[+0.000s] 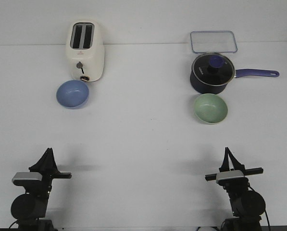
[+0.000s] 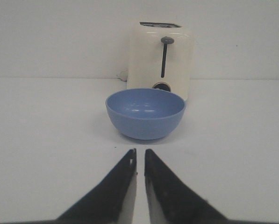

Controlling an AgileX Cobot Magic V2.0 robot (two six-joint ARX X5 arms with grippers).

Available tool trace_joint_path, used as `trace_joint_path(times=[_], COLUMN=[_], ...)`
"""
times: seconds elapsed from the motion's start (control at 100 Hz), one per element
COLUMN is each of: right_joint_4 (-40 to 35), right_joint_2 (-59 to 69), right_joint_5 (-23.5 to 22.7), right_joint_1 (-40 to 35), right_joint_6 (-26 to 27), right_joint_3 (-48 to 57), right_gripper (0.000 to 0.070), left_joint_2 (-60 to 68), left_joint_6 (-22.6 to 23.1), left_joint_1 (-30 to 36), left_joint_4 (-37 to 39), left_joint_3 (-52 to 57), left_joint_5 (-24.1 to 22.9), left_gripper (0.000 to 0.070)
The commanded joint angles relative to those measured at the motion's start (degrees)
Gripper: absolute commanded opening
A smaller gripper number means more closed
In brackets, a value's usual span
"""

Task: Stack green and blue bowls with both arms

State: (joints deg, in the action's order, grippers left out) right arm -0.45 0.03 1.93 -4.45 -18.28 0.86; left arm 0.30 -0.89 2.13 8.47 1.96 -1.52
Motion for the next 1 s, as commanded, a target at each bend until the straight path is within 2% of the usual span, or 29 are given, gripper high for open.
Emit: trace_joint_path(times=[0.0,0.77,0.87,0.93,0.99], right_joint_4=[0.9,1.4,2.3,2.6,3.1], right_joint_2=[0.0,0.0,0.0,0.0,0.0], right_joint_5=[0.0,-0.5,-0.6,-0.6,-0.3], right_joint_1=[-0.1,-0.1,-0.1,-0.1,-0.1], right_joint_6=[-0.6,-0.5,2.8,8.7,16.8], right_joint_3=[-0.1,-0.1,-0.1,-0.1,-0.1], right_gripper=[0.0,0.0,0.0,0.0,0.0], left_joint_2=[-0.1,-0.1,-0.1,-0.1,-0.1], left_joint_6=[0.6,0.6,0.7,0.6,0.6], left_joint_1=[0.0,0.0,0.0,0.0,0.0], left_joint_4=[0.6,0.6,0.6,0.6,0.6], left_joint_3=[-1.2,-1.2,-1.2,-1.2,-1.2], left_joint_5=[0.1,0.1,0.1,0.0,0.1], left_gripper=[0.0015,0.0015,0.0015,0.0015,0.0015])
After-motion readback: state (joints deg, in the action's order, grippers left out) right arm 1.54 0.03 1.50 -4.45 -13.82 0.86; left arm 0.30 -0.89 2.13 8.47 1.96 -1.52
